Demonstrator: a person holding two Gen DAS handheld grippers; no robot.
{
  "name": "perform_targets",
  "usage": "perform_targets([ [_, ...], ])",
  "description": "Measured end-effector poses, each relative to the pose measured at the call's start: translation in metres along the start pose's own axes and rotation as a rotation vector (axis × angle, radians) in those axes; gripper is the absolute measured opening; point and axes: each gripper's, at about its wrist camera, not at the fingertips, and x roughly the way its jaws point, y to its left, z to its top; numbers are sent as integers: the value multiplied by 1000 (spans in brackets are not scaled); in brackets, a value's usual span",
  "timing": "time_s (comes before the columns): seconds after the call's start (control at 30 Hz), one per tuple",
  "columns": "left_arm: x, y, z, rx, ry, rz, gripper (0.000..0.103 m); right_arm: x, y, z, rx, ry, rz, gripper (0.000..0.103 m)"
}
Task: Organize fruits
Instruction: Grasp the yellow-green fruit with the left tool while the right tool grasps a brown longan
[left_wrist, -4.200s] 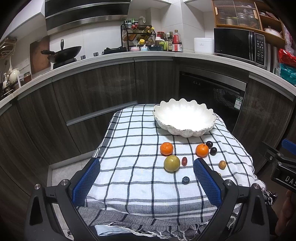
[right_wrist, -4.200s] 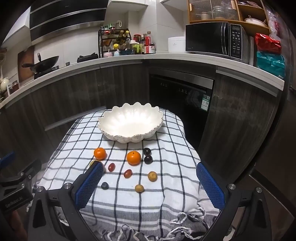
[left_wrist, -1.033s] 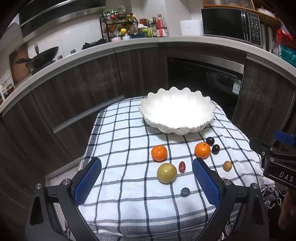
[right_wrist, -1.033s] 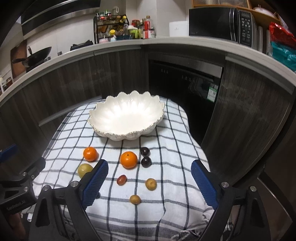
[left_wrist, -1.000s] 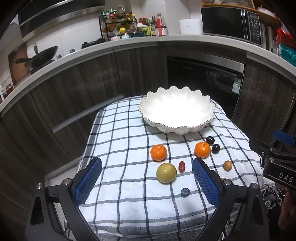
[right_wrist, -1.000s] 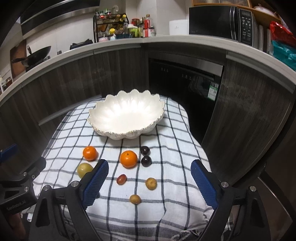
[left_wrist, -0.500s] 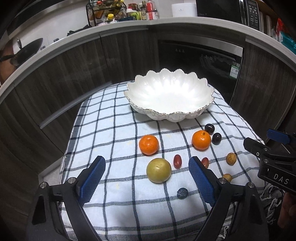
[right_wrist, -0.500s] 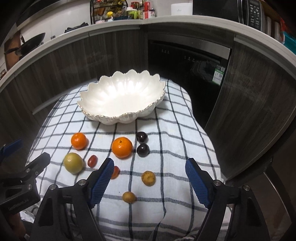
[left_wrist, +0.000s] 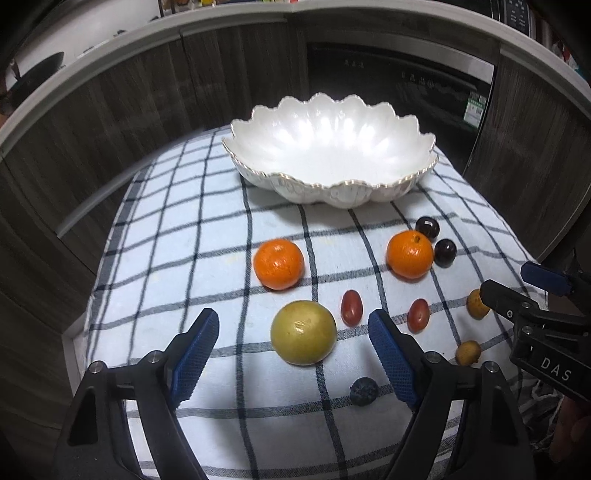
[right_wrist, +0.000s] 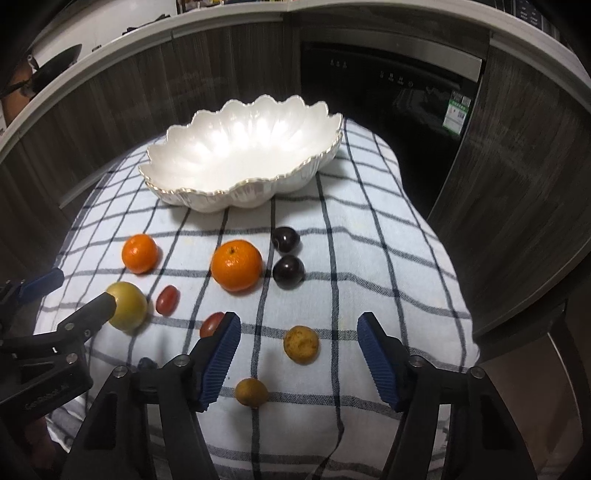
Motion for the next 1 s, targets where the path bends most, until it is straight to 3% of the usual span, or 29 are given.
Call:
perform_targets([
  [0.6,38,1,-7,-20,84,-42,66,38,2,-8,-6,106,3,43],
  [0.8,46,0,-9,-22,96,-44,58,47,0,-10,-3,138,-1,36],
  [0.9,48,0,-10,-23,105,-45,48,48,0,-10,-7,136,-3,33],
  [1.0,48,0,-11,-24,107,-46,48,48,1,-10,-9,132,-2,27],
])
